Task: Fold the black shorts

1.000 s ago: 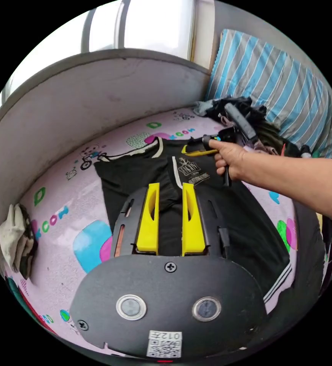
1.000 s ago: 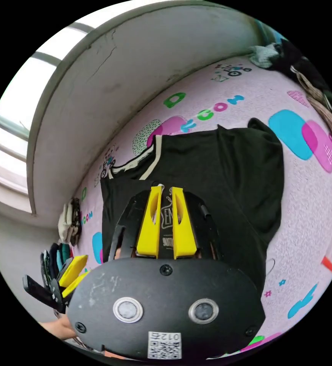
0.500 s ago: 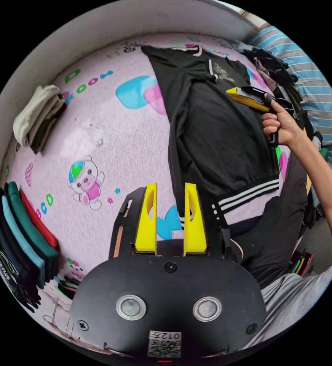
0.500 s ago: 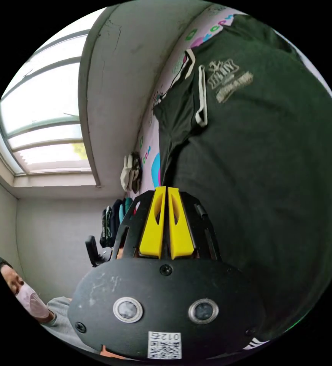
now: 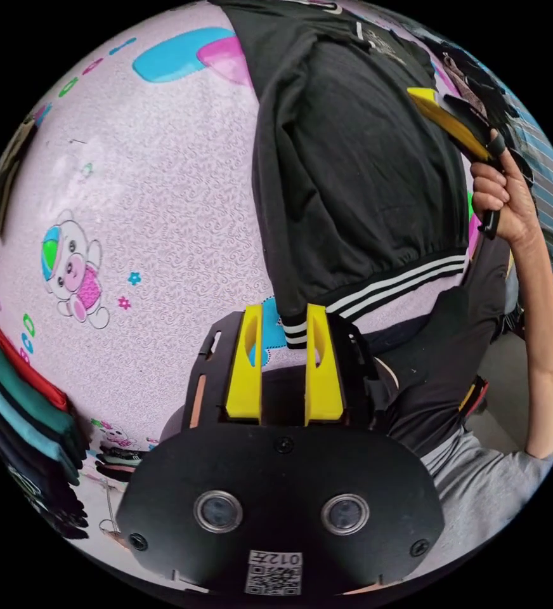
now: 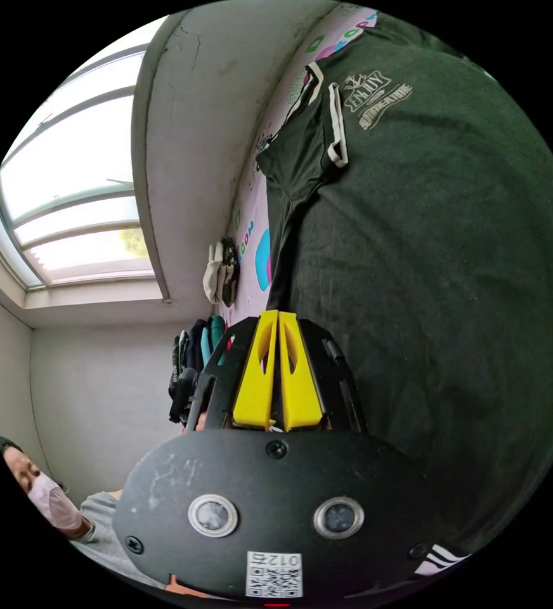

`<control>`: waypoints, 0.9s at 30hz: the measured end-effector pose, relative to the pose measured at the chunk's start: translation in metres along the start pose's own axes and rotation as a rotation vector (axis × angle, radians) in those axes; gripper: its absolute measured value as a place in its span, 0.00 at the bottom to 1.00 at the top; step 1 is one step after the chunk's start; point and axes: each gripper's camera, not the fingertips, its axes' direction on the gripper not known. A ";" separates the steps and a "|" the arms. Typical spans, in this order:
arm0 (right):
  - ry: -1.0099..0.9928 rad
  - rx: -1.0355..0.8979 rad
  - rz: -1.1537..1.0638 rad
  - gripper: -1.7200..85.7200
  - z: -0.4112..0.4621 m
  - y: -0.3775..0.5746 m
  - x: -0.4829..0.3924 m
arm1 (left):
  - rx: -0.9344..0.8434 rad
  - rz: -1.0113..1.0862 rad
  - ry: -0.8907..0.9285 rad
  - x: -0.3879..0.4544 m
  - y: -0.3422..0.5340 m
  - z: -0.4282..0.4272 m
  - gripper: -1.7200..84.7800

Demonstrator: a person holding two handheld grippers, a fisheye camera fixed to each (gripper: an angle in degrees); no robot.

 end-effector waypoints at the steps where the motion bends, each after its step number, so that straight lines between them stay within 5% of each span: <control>1: 0.010 -0.008 -0.002 0.01 0.005 -0.004 0.001 | -0.036 0.019 0.028 -0.005 -0.004 0.003 0.09; 17: 0.172 0.021 0.057 0.10 0.101 -0.078 0.000 | 0.133 0.201 0.115 -0.034 0.041 -0.047 0.04; 27: 0.373 0.010 -0.083 0.02 0.131 -0.061 -0.028 | 0.187 0.296 0.192 -0.025 0.066 -0.058 0.04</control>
